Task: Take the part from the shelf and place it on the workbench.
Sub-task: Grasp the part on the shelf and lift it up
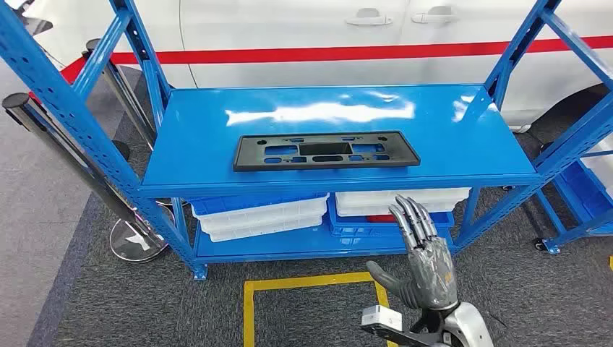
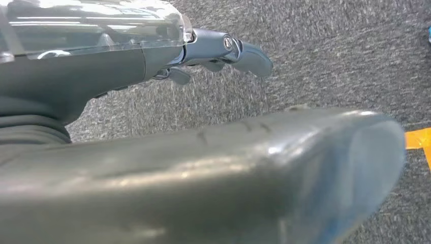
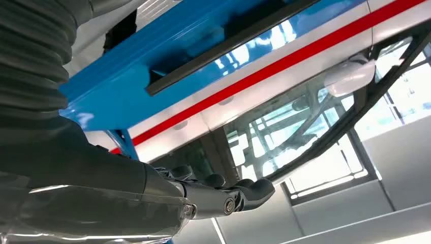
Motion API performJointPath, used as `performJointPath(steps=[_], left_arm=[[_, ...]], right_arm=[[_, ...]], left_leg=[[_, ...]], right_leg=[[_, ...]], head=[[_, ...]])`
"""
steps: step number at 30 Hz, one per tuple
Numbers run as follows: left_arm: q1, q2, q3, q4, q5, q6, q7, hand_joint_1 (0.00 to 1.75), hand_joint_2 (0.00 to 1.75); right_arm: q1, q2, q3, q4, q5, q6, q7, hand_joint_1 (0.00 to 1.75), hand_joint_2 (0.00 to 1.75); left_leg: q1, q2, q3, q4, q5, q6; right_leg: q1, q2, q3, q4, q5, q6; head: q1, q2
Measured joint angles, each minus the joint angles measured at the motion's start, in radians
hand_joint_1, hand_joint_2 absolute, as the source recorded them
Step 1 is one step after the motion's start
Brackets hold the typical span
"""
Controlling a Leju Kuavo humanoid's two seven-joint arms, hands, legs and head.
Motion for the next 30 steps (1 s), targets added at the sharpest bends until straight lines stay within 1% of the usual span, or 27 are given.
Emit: performJointPath(steps=[1,3,4,5,6,7,8,9,10,12,13,14,15,16,17,18,19,20,21,22,23,24,26,27,28,29,30], left_arm=[[0.000,0.000,0.000,0.000,-0.001,0.000,0.000,0.00,0.00],[0.000,0.000,0.002,0.001,-0.004,0.000,0.001,0.00,0.00],[0.000,-0.001,0.002,0.002,-0.005,0.000,0.002,0.00,0.00],[-0.001,-0.001,0.003,0.003,-0.005,0.000,0.003,0.00,0.00],[-0.001,-0.002,0.004,0.004,-0.005,-0.001,0.003,0.00,0.00],[-0.002,-0.005,0.006,0.005,-0.006,-0.002,0.004,0.00,0.00],[-0.004,-0.007,0.007,0.007,-0.006,-0.003,0.005,0.00,0.00],[-0.006,-0.009,0.010,0.008,-0.006,-0.005,0.005,0.00,0.00],[-0.008,-0.011,0.012,0.009,-0.006,-0.007,0.006,0.00,0.00],[-0.010,-0.011,0.017,0.009,-0.005,-0.010,0.007,0.00,0.00],[-0.010,-0.010,0.020,0.009,-0.004,-0.012,0.007,0.00,0.00],[-0.011,-0.010,0.023,0.009,-0.003,-0.013,0.007,0.00,0.00],[-0.011,-0.009,0.026,0.009,-0.002,-0.014,0.007,0.00,0.00],[-0.012,-0.009,0.029,0.009,0.000,-0.015,0.007,0.00,0.00],[-0.012,-0.009,0.031,0.009,0.003,-0.015,0.007,0.00,0.00],[-0.011,-0.009,0.034,0.009,0.005,-0.016,0.007,0.00,0.00],[-0.011,-0.009,0.037,0.009,0.008,-0.016,0.008,0.00,0.00],[-0.011,-0.009,0.040,0.009,0.010,-0.016,0.008,0.00,0.00],[-0.011,-0.009,0.044,0.009,0.013,-0.016,0.009,0.00,0.00],[-0.011,-0.009,0.047,0.010,0.015,-0.016,0.009,0.00,0.00],[-0.012,-0.009,0.050,0.011,0.017,-0.016,0.009,0.00,0.00],[-0.013,-0.010,0.052,0.011,0.018,-0.016,0.010,0.00,0.00],[-0.014,-0.010,0.054,0.012,0.022,-0.014,0.012,0.00,0.00],[-0.013,-0.010,0.056,0.012,0.024,-0.013,0.014,0.00,0.00],[-0.013,-0.010,0.057,0.012,0.026,-0.012,0.015,0.00,0.00],[-0.014,-0.010,0.058,0.012,0.028,-0.011,0.017,0.00,0.00],[-0.014,-0.010,0.058,0.012,0.028,-0.010,0.018,0.00,0.00]], right_arm=[[-0.008,-0.001,0.010,0.009,0.007,0.000,0.006,0.00,1.75],[-0.028,-0.002,0.037,0.035,0.022,0.002,0.020,0.00,1.75],[-0.039,-0.002,0.053,0.049,0.029,0.003,0.028,0.00,1.75],[-0.052,-0.002,0.066,0.063,0.035,0.003,0.033,0.00,1.75],[-0.071,-0.002,0.080,0.079,0.041,0.004,0.039,0.00,1.75],[-0.095,-0.002,0.093,0.099,0.048,0.004,0.045,0.00,1.75],[-0.121,-0.001,0.109,0.121,0.056,0.003,0.051,0.00,1.75],[-0.144,0.002,0.123,0.141,0.065,0.001,0.058,0.00,1.75],[-0.162,0.006,0.136,0.160,0.075,-0.001,0.064,0.00,1.75],[-0.197,0.020,0.159,0.200,0.098,-0.009,0.077,0.00,1.75],[-0.218,0.030,0.171,0.225,0.109,-0.014,0.084,0.00,1.75],[-0.242,0.040,0.182,0.250,0.118,-0.020,0.090,0.00,1.75],[-0.265,0.052,0.193,0.276,0.126,-0.026,0.096,0.00,1.75],[-0.288,0.064,0.203,0.305,0.133,-0.032,0.101,0.00,1.75],[-0.312,0.076,0.213,0.336,0.139,-0.037,0.105,0.00,1.75],[-0.334,0.089,0.223,0.369,0.143,-0.042,0.108,0.00,1.75],[-0.353,0.102,0.231,0.399,0.145,-0.047,0.110,0.00,1.75],[-0.373,0.114,0.239,0.428,0.145,-0.052,0.111,0.00,1.75],[-0.393,0.126,0.245,0.456,0.145,-0.057,0.111,0.00,1.75],[-0.415,0.138,0.250,0.483,0.144,-0.063,0.111,0.00,1.75],[-0.437,0.149,0.255,0.510,0.142,-0.068,0.111,0.00,1.75],[-0.457,0.160,0.259,0.535,0.138,-0.073,0.110,0.00,1.75],[-0.490,0.180,0.267,0.582,0.127,-0.084,0.104,0.00,1.75],[-0.504,0.189,0.269,0.605,0.120,-0.090,0.102,0.00,1.75],[-0.517,0.196,0.271,0.625,0.114,-0.095,0.099,0.00,1.75],[-0.528,0.203,0.272,0.642,0.109,-0.099,0.098,0.00,1.75],[-0.538,0.209,0.274,0.657,0.106,-0.102,0.098,0.00,1.75]], left_leg=[[-0.001,0.000,0.000,0.000,0.000,0.000],[-0.006,-0.002,0.001,0.001,-0.001,0.002],[-0.009,-0.003,0.003,0.001,-0.002,0.003],[-0.013,-0.005,0.006,0.001,-0.004,0.004],[-0.016,-0.007,0.010,0.001,-0.006,0.004],[-0.020,-0.007,0.011,0.003,-0.009,0.003],[-0.021,-0.006,0.010,0.004,-0.011,0.000],[-0.021,-0.005,0.007,0.005,-0.012,-0.003],[-0.019,-0.004,0.003,0.005,-0.012,-0.007],[-0.017,-0.004,0.002,0.004,-0.014,-0.017],[-0.017,-0.004,-0.002,0.016,-0.024,-0.025],[-0.014,-0.004,-0.015,0.048,-0.042,-0.035],[-0.008,-0.004,-0.042,0.103,-0.068,-0.046],[0.001,-0.003,-0.079,0.173,-0.096,-0.058],[0.011,-0.003,-0.117,0.238,-0.115,-0.068],[0.021,-0.003,-0.143,0.278,-0.118,-0.078],[0.030,-0.002,-0.152,0.279,-0.101,-0.088],[0.039,-0.001,-0.139,0.236,-0.063,-0.098],[0.048,0.000,-0.112,0.167,-0.022,-0.109],[0.050,-0.001,-0.085,0.102,0.006,-0.117],[0.052,-0.003,-0.064,0.054,0.023,-0.116],[0.051,-0.006,-0.056,0.033,0.024,-0.110],[0.046,-0.010,-0.059,0.034,0.022,-0.085],[0.045,-0.010,-0.060,0.034,0.024,-0.075],[0.044,-0.009,-0.061,0.033,0.025,-0.066],[0.043,-0.009,-0.061,0.032,0.027,-0.058],[0.041,-0.008,-0.062,0.031,0.027,-0.052]], right_leg=[[0.001,0.000,-0.019,0.035,-0.010,-0.001],[0.005,0.000,-0.053,0.091,-0.012,-0.005],[0.008,0.000,-0.056,0.085,0.009,-0.011],[0.012,0.000,-0.041,0.041,0.046,-0.019],[0.018,0.000,-0.014,-0.028,0.090,-0.030],[0.024,0.000,0.013,-0.095,0.123,-0.044],[0.029,-0.001,0.034,-0.149,0.142,-0.055],[0.034,-0.002,0.045,-0.179,0.148,-0.062],[0.037,-0.003,0.047,-0.190,0.144,-0.065],[0.031,-0.002,0.053,-0.208,0.149,-0.065],[0.026,-0.002,0.059,-0.217,0.152,-0.065],[0.020,-0.003,0.065,-0.226,0.155,-0.065],[0.016,-0.004,0.069,-0.230,0.156,-0.064],[0.014,-0.005,0.070,-0.231,0.156,-0.063],[0.011,-0.006,0.070,-0.231,0.155,-0.062],[0.007,-0.006,0.070,-0.229,0.153,-0.059],[0.002,-0.006,0.071,-0.227,0.151,-0.055],[-0.005,-0.006,0.073,-0.222,0.147,-0.048],[-0.012,-0.006,0.075,-0.216,0.141,-0.039],[-0.016,-0.005,0.075,-0.209,0.136,-0.029],[-0.017,-0.003,0.073,-0.203,0.133,-0.019],[-0.017,-0.002,0.071,-0.200,0.131,-0.011],[-0.017,0.000,0.070,-0.203,0.134,0.002],[-0.019,-0.001,0.070,-0.202,0.133,0.006],[-0.021,-0.002,0.065,-0.190,0.124,0.008],[-0.020,-0.003,0.050,-0.159,0.104,0.007],[-0.018,-0.004,0.023,-0.103,0.075,0.006]], head=[[0.000,0.000],[0.000,0.000],[0.000,0.000],[0.000,0.000],[0.000,0.000],[0.000,0.000],[0.000,0.000],[0.000,0.000],[0.000,0.000],[0.000,0.000],[0.000,0.000],[0.000,0.000],[0.000,0.000],[0.000,0.000],[0.000,0.000],[0.000,0.000],[0.000,0.000],[0.000,0.000],[0.000,0.000],[0.000,0.000],[0.000,0.000],[0.000,0.000],[0.000,0.000],[0.000,0.000],[0.000,0.000],[0.000,0.000],[0.000,0.000]])
